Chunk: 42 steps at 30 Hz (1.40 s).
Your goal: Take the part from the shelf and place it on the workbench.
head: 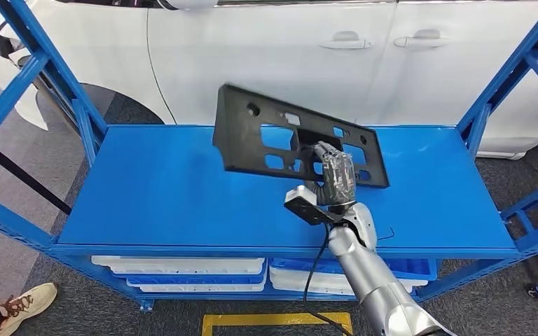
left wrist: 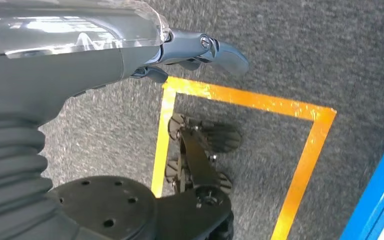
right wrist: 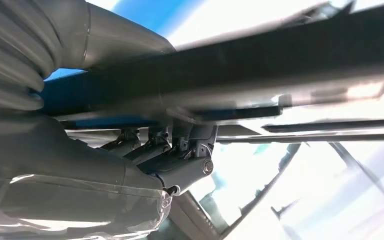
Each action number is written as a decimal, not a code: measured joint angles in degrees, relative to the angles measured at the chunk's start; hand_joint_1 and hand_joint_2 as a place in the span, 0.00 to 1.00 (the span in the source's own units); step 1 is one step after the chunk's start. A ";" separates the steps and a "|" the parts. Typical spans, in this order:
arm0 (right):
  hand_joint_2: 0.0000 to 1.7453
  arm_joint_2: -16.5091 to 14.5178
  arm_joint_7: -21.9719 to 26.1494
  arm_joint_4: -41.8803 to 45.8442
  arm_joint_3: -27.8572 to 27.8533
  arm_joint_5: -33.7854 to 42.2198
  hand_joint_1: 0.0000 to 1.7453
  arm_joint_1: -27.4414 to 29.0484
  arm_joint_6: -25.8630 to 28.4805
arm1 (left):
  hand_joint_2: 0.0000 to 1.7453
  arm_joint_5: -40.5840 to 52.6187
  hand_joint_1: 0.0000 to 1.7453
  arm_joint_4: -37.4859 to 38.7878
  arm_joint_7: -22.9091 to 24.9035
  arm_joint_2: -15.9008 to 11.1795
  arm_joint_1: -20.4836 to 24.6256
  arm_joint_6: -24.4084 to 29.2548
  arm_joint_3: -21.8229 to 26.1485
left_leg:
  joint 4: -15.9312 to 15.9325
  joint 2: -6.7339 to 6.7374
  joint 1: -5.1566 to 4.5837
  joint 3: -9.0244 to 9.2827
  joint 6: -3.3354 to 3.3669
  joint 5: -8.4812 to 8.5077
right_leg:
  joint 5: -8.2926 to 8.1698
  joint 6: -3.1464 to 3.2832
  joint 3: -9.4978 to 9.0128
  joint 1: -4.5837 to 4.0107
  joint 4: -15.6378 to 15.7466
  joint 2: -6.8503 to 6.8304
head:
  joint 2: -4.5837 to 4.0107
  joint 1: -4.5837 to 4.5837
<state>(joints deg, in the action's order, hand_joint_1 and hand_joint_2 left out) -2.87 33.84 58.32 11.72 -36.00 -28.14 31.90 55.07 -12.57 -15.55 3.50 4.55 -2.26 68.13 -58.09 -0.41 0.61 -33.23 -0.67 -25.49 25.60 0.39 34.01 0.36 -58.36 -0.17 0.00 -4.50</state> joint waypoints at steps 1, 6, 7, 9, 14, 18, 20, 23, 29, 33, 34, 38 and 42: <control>1.00 -0.04 2.42 4.99 0.45 6.57 1.00 1.09 -2.16 | 1.00 0.01 0.00 0.00 -0.57 -0.08 -0.08 -0.65 0.00 | -0.86 0.02 0.05 -0.29 -0.34 -0.74 | -0.07 0.39 -0.09 0.09 0.16 0.00 | 0.00 0.00; 1.00 1.42 6.04 33.02 5.43 31.97 1.00 4.63 -16.93 | 1.00 -0.93 0.00 0.00 -3.90 -0.35 0.16 -2.88 0.32 | -16.05 0.09 0.16 -7.06 -1.28 -7.93 | 0.13 1.37 -0.23 0.06 0.20 0.09 | 0.00 0.00; 1.00 1.65 6.15 37.81 6.44 34.09 1.00 4.93 -20.11 | 1.00 -1.12 0.00 0.00 -4.35 -0.35 0.16 -3.06 0.45 | -16.10 0.09 0.15 -7.05 -1.18 -7.14 | 0.26 1.42 -0.37 -0.03 0.15 0.16 | 0.00 0.00; 1.00 1.83 6.33 45.36 8.03 35.96 1.00 5.41 -23.90 | 1.00 -1.26 0.00 0.00 -4.92 -0.35 0.24 -3.23 0.63 | -9.99 0.09 0.00 -4.17 -0.49 -2.88 | 0.63 1.41 -0.95 -0.24 0.12 0.24 | 0.00 0.00; 1.00 2.09 5.83 55.23 9.58 44.95 1.00 6.61 -37.26 | 1.00 -1.99 0.00 0.00 -5.74 -0.46 0.43 -2.92 1.02 | 0.15 0.07 -0.71 0.44 1.11 0.16 | 0.61 0.33 -1.10 -0.54 0.06 0.18 | 0.00 0.00; 1.00 2.12 3.13 55.84 10.72 51.58 1.00 7.66 -47.33 | 1.00 -2.29 0.00 0.00 -5.41 -0.33 0.65 -1.66 1.62 | 1.53 0.40 -0.06 0.39 2.03 1.40 | 4.68 -0.81 0.62 -0.36 -4.45 0.23 | 0.00 0.01; 1.00 2.15 1.99 55.45 11.08 52.61 1.00 8.05 -48.57 | 1.00 -2.35 0.00 0.00 -4.95 -0.34 0.74 -1.20 1.93 | 1.49 0.41 -0.07 -0.27 2.27 1.80 | 8.79 -1.35 3.30 0.02 -11.47 0.23 | 0.00 0.02; 1.00 2.22 0.81 54.76 11.32 53.36 1.00 8.51 -49.45 | 1.00 -2.28 0.00 0.00 -4.18 -0.35 0.72 -0.84 2.13 | 0.95 0.40 0.05 -1.57 1.96 2.43 | 8.35 -2.06 2.88 0.80 -13.08 0.17 | 0.00 0.01; 1.00 2.28 0.28 54.13 11.46 54.44 1.00 9.95 -51.06 | 1.00 -1.46 0.00 0.00 -3.41 -0.50 0.65 -0.62 2.14 | -0.37 0.11 0.10 -3.43 -0.03 3.66 | 3.56 -1.10 -3.70 0.71 -0.86 0.61 | 0.00 0.00; 1.00 2.32 1.19 52.84 11.98 54.23 1.00 11.44 -51.63 | 1.00 -0.65 0.00 0.00 -3.01 -0.67 0.35 -0.35 2.11 | -3.42 0.11 0.38 -5.27 -1.30 0.41 | 1.77 0.69 -1.93 0.93 -0.37 0.34 | 0.00 0.01; 1.00 2.35 2.02 52.37 12.20 53.89 1.00 11.99 -51.80 | 1.00 -0.56 0.00 0.00 -2.92 -0.70 0.33 -0.26 2.10 | -6.77 0.15 0.45 -6.40 -1.49 -2.52 | 1.22 0.94 -1.30 0.87 -0.35 0.25 | 0.00 0.00; 1.00 2.79 5.07 50.20 13.21 52.69 1.00 14.67 -53.56 | 1.00 -1.18 0.00 0.00 -2.56 -0.70 0.22 0.46 2.12 | -16.57 0.17 0.47 -7.13 -1.62 -6.96 | -0.83 1.23 1.47 0.26 -0.44 -0.05 | 0.00 0.00; 1.00 2.90 5.90 49.00 13.47 51.76 1.00 15.58 -55.49 | 1.00 -1.78 0.00 0.00 -2.36 -0.51 0.27 0.96 2.33 | -2.50 0.14 -0.07 3.98 -0.04 -3.82 | -2.75 0.73 3.26 -0.19 -0.49 -0.01 | 0.00 0.00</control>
<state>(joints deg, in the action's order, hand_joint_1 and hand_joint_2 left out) 0.02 39.74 107.32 25.19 15.76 -12.56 -23.59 53.29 -12.57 -17.91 2.99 4.82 -1.30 70.46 -60.59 -0.28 0.54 -29.25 -0.71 -29.31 22.85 1.12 37.27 0.16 -58.85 -0.18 0.00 -4.50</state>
